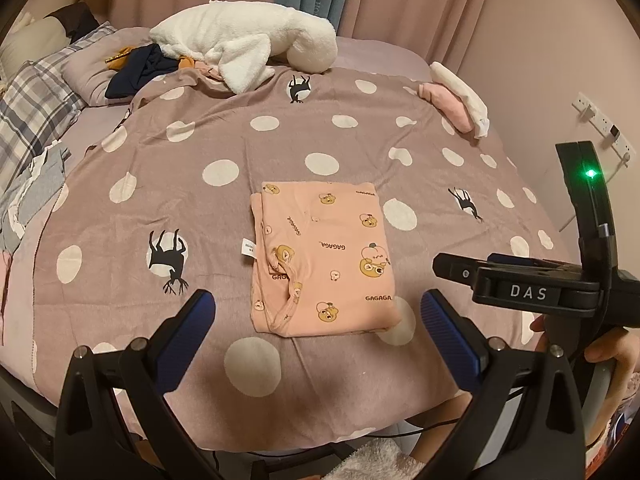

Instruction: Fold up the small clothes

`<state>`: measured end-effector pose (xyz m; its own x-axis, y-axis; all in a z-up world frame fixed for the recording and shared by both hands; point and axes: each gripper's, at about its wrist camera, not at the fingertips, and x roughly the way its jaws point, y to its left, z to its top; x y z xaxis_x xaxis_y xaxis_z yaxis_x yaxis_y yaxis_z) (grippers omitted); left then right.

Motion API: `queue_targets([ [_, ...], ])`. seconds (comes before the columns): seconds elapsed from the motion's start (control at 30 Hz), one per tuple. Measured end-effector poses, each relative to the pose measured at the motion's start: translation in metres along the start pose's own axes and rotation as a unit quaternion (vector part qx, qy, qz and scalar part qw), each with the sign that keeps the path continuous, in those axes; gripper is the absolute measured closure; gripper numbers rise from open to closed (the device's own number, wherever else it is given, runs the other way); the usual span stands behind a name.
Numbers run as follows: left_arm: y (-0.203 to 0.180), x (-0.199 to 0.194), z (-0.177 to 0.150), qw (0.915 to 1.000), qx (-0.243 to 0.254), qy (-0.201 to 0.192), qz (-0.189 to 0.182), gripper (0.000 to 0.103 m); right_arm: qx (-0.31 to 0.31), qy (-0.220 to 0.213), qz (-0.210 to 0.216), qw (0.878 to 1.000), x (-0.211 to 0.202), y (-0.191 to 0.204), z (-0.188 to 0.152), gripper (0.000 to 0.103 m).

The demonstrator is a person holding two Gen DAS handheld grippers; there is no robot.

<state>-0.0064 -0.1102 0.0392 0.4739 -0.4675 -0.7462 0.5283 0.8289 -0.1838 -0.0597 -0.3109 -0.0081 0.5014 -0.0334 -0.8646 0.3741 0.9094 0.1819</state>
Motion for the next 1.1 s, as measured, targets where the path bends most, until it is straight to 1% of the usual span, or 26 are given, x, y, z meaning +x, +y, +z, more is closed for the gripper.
queue_targets([
  [0.37, 0.008, -0.003, -0.004, 0.9999, -0.011, -0.002, 0.01, 0.0, -0.014, -0.002, -0.003, 1.0, 0.001, 0.011, -0.002, 0.011],
  [0.63, 0.01, -0.004, -0.004, 0.9998, -0.014, -0.004, 0.01, 0.0, -0.022, 0.001, -0.003, 1.0, 0.003, 0.016, -0.003, 0.011],
  [0.73, 0.012, -0.005, -0.003, 0.9998, -0.015, -0.012, 0.01, 0.0, -0.025, 0.0, -0.003, 1.0, 0.003, 0.017, -0.003, 0.011],
  [0.87, 0.014, -0.005, -0.003, 0.9997, -0.02, -0.01, 0.003, 0.0, -0.026, 0.004, 0.006, 1.0, 0.003, 0.019, -0.003, 0.011],
  [1.1, 0.016, -0.005, -0.002, 0.9996, -0.025, -0.013, 0.007, 0.0, -0.031, -0.001, 0.001, 1.0, 0.003, 0.023, -0.004, 0.011],
])
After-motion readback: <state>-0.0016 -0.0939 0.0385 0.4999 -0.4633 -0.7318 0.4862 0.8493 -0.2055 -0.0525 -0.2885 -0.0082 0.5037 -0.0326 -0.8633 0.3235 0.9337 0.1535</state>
